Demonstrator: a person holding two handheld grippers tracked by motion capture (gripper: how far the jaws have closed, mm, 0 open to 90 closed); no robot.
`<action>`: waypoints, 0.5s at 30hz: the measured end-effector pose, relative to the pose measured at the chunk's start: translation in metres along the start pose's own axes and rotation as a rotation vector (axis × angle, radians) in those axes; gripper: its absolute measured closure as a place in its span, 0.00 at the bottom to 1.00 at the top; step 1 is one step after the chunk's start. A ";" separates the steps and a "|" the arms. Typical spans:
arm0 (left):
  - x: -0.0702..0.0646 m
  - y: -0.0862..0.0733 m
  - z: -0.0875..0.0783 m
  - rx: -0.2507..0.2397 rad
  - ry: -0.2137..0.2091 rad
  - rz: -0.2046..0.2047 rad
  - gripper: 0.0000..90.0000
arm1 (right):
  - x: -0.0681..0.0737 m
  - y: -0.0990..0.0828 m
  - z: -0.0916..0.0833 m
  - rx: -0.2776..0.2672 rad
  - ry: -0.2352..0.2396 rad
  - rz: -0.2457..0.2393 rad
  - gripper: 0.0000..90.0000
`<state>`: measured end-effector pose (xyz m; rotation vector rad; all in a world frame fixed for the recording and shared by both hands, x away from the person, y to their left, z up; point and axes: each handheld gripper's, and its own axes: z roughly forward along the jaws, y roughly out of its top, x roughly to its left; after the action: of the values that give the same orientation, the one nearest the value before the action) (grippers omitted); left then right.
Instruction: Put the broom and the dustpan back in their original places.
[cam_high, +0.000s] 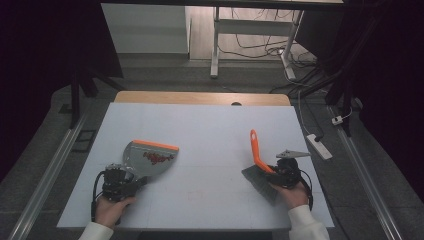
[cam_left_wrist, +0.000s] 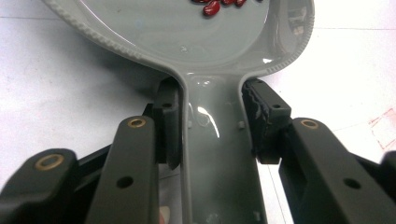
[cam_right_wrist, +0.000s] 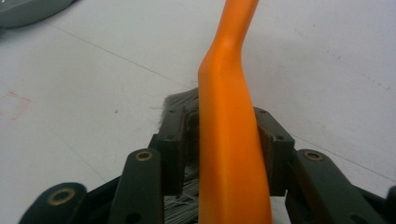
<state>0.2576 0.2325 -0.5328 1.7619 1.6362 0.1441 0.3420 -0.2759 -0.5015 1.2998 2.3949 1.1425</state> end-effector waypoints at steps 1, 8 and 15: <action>0.000 0.000 0.000 0.000 -0.005 0.002 0.63 | -0.001 0.000 0.001 0.004 -0.004 -0.002 0.64; -0.002 -0.001 -0.004 -0.016 -0.002 0.005 0.46 | -0.005 -0.002 0.006 0.042 -0.038 -0.011 0.53; -0.003 -0.002 -0.016 -0.050 0.028 0.053 0.38 | -0.010 -0.002 0.008 0.059 -0.044 0.017 0.49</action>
<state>0.2469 0.2362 -0.5209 1.7736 1.5925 0.2336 0.3503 -0.2799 -0.5106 1.3518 2.4072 1.0447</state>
